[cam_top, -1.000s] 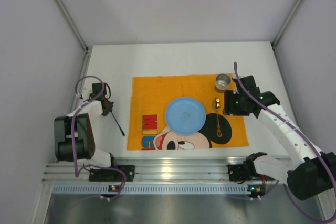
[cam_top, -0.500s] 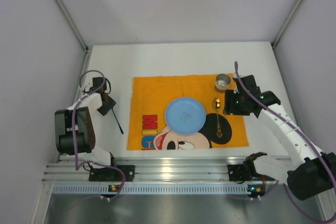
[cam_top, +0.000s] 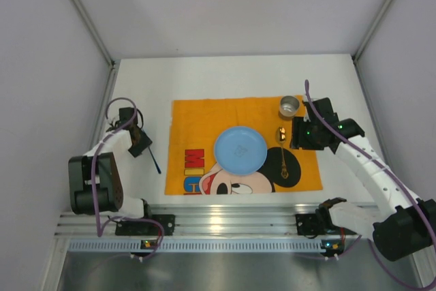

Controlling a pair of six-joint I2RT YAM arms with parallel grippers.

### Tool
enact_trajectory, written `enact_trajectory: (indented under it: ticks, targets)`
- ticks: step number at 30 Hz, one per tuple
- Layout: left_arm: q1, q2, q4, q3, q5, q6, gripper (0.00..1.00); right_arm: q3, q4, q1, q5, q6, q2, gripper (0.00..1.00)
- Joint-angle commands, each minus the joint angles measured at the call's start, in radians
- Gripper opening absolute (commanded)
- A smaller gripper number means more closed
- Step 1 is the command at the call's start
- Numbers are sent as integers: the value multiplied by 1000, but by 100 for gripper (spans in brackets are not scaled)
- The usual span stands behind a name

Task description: Set the dinner table for one person

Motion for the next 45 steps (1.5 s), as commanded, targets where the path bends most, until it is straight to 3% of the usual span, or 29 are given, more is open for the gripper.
enact_trajectory:
  ticks: [1,8,20,37,45]
  targets:
    - [-6,40,32,-9,36,19,45,4,3,14,0,1,-16,55]
    - [-9,57,36,27,16,35,45,-9,0,13,7,6,-35,54]
    - [-12,-81,96,6,68,59,45,-33,0,14,19,23,-60,54]
    - [-54,134,87,83,48,45,42,-33,4,13,-4,3,-55,54]
    - [-83,266,-82,199,-133,41,30,-32,9,13,-9,-6,-49,53]
